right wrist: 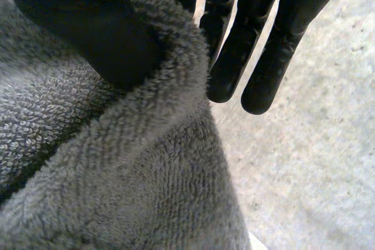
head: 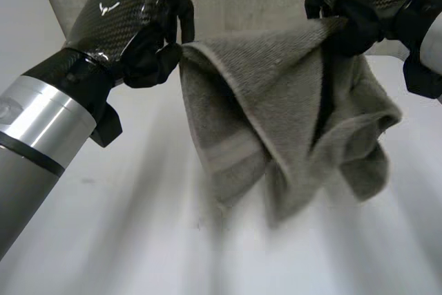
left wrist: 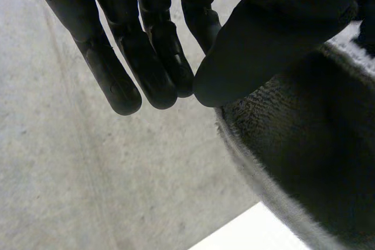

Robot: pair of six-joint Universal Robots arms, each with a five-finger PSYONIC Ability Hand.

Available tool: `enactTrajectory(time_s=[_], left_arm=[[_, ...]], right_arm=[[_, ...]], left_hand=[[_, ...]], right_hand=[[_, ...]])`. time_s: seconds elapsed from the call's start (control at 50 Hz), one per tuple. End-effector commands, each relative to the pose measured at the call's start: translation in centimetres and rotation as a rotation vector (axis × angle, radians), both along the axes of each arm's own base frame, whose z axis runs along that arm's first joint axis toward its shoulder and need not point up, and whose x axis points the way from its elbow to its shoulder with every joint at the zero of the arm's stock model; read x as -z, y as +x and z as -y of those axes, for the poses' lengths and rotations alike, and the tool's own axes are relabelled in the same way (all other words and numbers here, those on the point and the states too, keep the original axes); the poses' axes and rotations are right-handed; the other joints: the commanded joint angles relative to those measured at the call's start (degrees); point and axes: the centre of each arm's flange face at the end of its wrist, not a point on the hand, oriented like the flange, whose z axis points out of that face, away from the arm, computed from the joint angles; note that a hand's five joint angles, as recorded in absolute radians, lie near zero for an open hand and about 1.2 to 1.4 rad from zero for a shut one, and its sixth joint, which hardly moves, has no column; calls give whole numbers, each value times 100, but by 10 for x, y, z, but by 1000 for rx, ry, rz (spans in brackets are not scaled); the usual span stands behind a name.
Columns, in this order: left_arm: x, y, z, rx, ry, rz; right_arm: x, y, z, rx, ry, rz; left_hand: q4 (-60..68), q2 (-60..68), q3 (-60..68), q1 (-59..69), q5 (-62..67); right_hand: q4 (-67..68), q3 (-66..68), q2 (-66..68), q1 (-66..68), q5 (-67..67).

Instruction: Fold the towel.

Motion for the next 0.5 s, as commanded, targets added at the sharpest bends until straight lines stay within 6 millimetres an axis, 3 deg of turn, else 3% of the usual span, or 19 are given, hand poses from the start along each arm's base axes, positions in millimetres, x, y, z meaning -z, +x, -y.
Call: enactTrajectory(time_s=[0.02,0.04,0.06,0.08,0.1,0.12,0.14,0.16,0.2,0.22,0.24,0.26,0.28,0.3,0.32,0.34,0.46,0.5], left_arm=[[26,-10,0,-1,90,42],[46,-15,6,1,143,77],[46,-15,6,1,144,78],[66,-21,10,7,196,114],[67,-21,10,7,197,114],[86,-27,13,14,244,147],[105,-33,15,24,288,181],[105,-33,15,24,288,181],[140,-41,22,31,366,243],[141,-41,22,31,366,243],[155,-44,28,24,397,264],[156,-44,28,24,398,265],[166,-46,31,19,418,281],[174,-47,34,11,431,293],[174,-47,34,11,431,293],[177,-47,36,4,439,298],[175,-43,41,-27,429,292],[167,-39,45,-40,414,277]], right_arm=[[39,4,28,-36,183,-60],[54,7,32,-52,229,-86],[54,7,32,-52,230,-86],[72,11,36,-70,269,-117],[88,13,43,-64,301,-152],[89,13,43,-64,302,-152],[106,14,50,-65,332,-189],[106,14,50,-65,332,-190],[139,18,64,-69,366,-266],[139,18,64,-69,367,-266],[149,19,72,-53,360,-296],[155,17,80,-15,355,-325],[155,17,80,-15,355,-326],[157,15,85,32,346,-347],[157,15,85,33,346,-347],[156,16,83,60,342,-359],[140,13,55,99,332,-299],[138,5,36,114,317,-255]], left_hand=[[1023,1023,1032,1159,1059],[1023,1023,1032,1159,1059],[1023,1023,1032,1159,1059],[1023,1023,1032,1159,1059],[1023,1023,1032,1159,1059],[1023,1023,1032,1159,1059],[1023,1023,1032,1159,1059],[1023,1023,1032,1159,1059],[1023,1023,1032,1159,1059],[1023,1023,1032,1159,1059],[1023,1023,1032,1159,1059],[1023,1023,1032,1159,1059],[1023,1023,1032,1159,1059],[1023,1023,1032,1159,1059],[1023,1023,1032,1159,1059],[1023,1023,1032,1159,1059],[1023,1023,1032,1159,1059],[1023,1023,1032,1159,1059]], right_hand=[[1182,1209,1274,2537,1388],[1182,1209,1274,2537,1388],[1182,1209,1274,2537,1388],[1182,1209,1274,2537,1388],[1182,1209,1274,2537,1388],[1182,1209,1274,2537,1388],[1182,1209,1274,2537,1388],[1182,1209,1274,2537,1388],[1182,1209,1274,2537,1388],[1182,1209,1274,2537,1388],[1182,1209,1274,2537,1388],[5,33,97,1360,212],[-6,21,86,1349,200],[-2488,-2460,-2396,-1133,-2282],[-2513,-2485,-2421,-1158,-2306],[-3878,-3851,-3786,-2523,-3672],[-4615,-4588,-4523,-3260,-4409],[-4566,-4538,-4473,-3210,-4359]])
